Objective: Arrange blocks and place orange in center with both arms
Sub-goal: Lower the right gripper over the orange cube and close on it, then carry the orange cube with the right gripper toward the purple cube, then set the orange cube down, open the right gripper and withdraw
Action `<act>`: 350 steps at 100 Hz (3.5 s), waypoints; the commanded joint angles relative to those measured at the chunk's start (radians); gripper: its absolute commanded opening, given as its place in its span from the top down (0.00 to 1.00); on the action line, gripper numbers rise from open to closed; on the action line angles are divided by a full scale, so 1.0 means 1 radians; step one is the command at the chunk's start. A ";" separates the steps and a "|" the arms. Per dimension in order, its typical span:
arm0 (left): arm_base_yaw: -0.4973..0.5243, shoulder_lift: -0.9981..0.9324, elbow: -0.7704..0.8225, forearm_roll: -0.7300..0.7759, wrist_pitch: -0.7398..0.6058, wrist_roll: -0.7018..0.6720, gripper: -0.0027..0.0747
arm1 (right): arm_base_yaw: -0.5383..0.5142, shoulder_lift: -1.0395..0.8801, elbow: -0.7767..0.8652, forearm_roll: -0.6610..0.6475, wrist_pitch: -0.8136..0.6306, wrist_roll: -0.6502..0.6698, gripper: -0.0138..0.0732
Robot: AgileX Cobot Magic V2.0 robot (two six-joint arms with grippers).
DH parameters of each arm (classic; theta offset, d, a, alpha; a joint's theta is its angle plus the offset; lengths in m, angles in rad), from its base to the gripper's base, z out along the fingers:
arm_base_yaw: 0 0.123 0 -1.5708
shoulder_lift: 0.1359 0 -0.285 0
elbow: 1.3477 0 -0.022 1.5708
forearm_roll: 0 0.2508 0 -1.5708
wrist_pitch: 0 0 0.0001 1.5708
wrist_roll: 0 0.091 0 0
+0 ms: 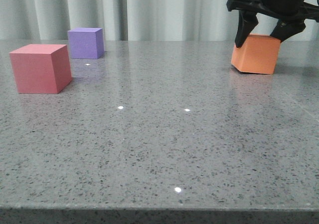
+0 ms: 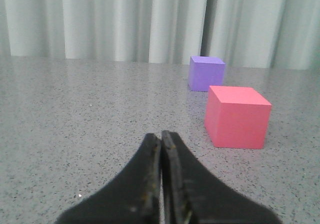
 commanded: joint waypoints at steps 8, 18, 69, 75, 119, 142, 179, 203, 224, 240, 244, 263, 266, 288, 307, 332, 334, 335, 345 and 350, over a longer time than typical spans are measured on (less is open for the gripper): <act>-0.001 -0.037 0.042 -0.001 -0.085 -0.009 0.99 | 0.040 -0.074 -0.053 0.005 0.001 -0.005 0.36; -0.001 -0.037 0.042 -0.001 -0.085 -0.009 0.99 | 0.095 -0.075 -0.102 0.005 0.017 0.001 0.36; -0.001 -0.037 0.042 -0.001 -0.085 -0.009 0.99 | 0.361 0.105 -0.382 -0.111 -0.041 0.270 0.37; -0.001 -0.037 0.042 -0.001 -0.085 -0.009 0.99 | 0.379 0.134 -0.416 -0.135 -0.032 0.299 0.37; -0.001 -0.037 0.042 -0.001 -0.085 -0.009 0.99 | 0.421 0.230 -0.497 -0.217 0.024 0.375 0.36; -0.001 -0.037 0.042 -0.001 -0.085 -0.009 0.99 | 0.422 0.229 -0.497 -0.191 0.024 0.374 0.15; -0.001 -0.037 0.042 -0.001 -0.085 -0.009 0.99 | 0.421 0.199 -0.498 -0.183 0.044 0.373 0.09; -0.001 -0.037 0.042 -0.001 -0.085 -0.009 0.99 | 0.419 0.088 -0.498 -0.236 0.128 0.328 0.09; -0.001 -0.037 0.042 -0.001 -0.085 -0.009 0.99 | 0.405 -0.023 -0.465 -0.320 0.211 0.281 0.09; -0.001 -0.037 0.042 -0.001 -0.085 -0.009 0.99 | 0.355 -0.146 -0.334 -0.355 0.190 0.276 0.09; -0.001 -0.037 0.042 -0.001 -0.085 -0.009 0.99 | 0.331 -0.182 -0.286 -0.359 0.178 0.276 0.09; -0.001 -0.037 0.042 -0.001 -0.085 -0.009 0.99 | 0.184 -0.357 -0.038 -0.361 0.113 0.276 0.09; -0.001 -0.037 0.042 -0.001 -0.085 -0.009 0.99 | 0.162 -0.386 0.000 -0.361 0.102 0.276 0.09; -0.001 -0.037 0.042 -0.001 -0.085 -0.009 0.99 | 0.009 -0.637 0.304 -0.361 -0.002 0.276 0.09; -0.001 -0.037 0.042 -0.001 -0.085 -0.009 0.99 | -0.063 -0.861 0.541 -0.361 -0.088 0.279 0.09; -0.001 -0.037 0.042 -0.001 -0.085 -0.009 0.99 | -0.069 -1.111 0.820 -0.365 -0.257 0.285 0.09; -0.001 -0.037 0.042 -0.001 -0.085 -0.009 0.99 | -0.069 -1.129 0.835 -0.367 -0.271 0.285 0.09; -0.001 -0.037 0.042 -0.001 -0.085 -0.009 0.99 | -0.069 -1.142 0.850 -0.369 -0.285 0.285 0.09; -0.001 -0.037 0.042 -0.001 -0.085 -0.009 0.99 | -0.069 -1.212 0.940 -0.375 -0.393 0.285 0.09; -0.001 -0.037 0.042 -0.001 -0.085 -0.009 0.99 | -0.069 -1.233 0.972 -0.375 -0.447 0.285 0.09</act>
